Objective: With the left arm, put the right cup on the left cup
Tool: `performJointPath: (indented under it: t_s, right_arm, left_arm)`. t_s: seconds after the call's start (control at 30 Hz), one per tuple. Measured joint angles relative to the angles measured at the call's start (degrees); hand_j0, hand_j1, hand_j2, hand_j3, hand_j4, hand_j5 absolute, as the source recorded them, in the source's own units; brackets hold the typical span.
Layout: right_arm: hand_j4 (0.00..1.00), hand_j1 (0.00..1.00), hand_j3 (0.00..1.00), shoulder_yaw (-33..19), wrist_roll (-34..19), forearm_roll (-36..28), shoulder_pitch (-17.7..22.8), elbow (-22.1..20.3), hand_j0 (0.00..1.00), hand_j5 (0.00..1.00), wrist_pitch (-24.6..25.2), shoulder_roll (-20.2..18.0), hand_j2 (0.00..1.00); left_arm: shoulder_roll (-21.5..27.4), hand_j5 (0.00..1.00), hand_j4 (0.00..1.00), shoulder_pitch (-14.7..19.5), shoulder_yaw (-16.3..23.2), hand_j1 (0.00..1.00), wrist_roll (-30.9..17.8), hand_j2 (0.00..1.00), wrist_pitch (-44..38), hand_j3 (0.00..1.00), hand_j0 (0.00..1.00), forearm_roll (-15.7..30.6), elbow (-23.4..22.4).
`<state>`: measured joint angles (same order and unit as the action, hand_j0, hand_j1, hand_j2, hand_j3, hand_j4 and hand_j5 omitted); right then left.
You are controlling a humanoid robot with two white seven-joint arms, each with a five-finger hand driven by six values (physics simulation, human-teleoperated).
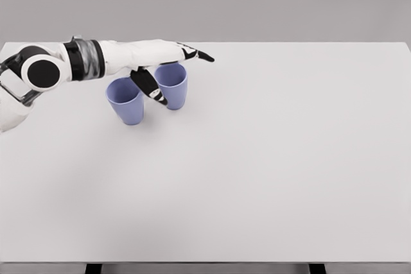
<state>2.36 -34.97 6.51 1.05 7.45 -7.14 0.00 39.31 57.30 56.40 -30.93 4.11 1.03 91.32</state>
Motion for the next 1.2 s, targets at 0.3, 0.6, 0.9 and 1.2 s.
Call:
performJointPath:
  t_s: [0.3, 0.6, 0.9, 1.2]
  right_arm:
    - [1.0, 1.0, 1.0, 0.0, 0.0, 0.0, 0.0, 0.0, 1.0, 1.0, 0.0, 0.0, 1.0]
    - [1.0, 1.0, 1.0, 0.0, 0.0, 0.0, 0.0, 0.0, 1.0, 1.0, 0.0, 0.0, 1.0]
    - [1.0, 1.0, 1.0, 0.0, 0.0, 0.0, 0.0, 0.0, 1.0, 1.0, 0.0, 0.0, 1.0]
    - [1.0, 1.0, 1.0, 0.0, 0.0, 0.0, 0.0, 0.0, 1.0, 1.0, 0.0, 0.0, 1.0]
  left_arm:
    - [-1.7, 1.0, 1.0, 0.0, 0.9, 1.0, 0.1, 1.0, -0.1, 1.0, 1.0, 0.2, -4.3]
    - [-3.8, 1.0, 1.0, 0.7, 4.0, 1.0, 0.4, 1.0, -0.1, 1.0, 1.0, -2.6, -6.7]
    - [-4.1, 1.0, 1.0, 1.8, 4.5, 1.0, 0.4, 1.0, 0.3, 1.0, 1.0, -4.0, -8.9]
    - [-4.1, 1.0, 1.0, 2.6, 4.7, 1.0, 0.5, 1.0, 0.4, 1.0, 1.0, -3.9, -9.8]
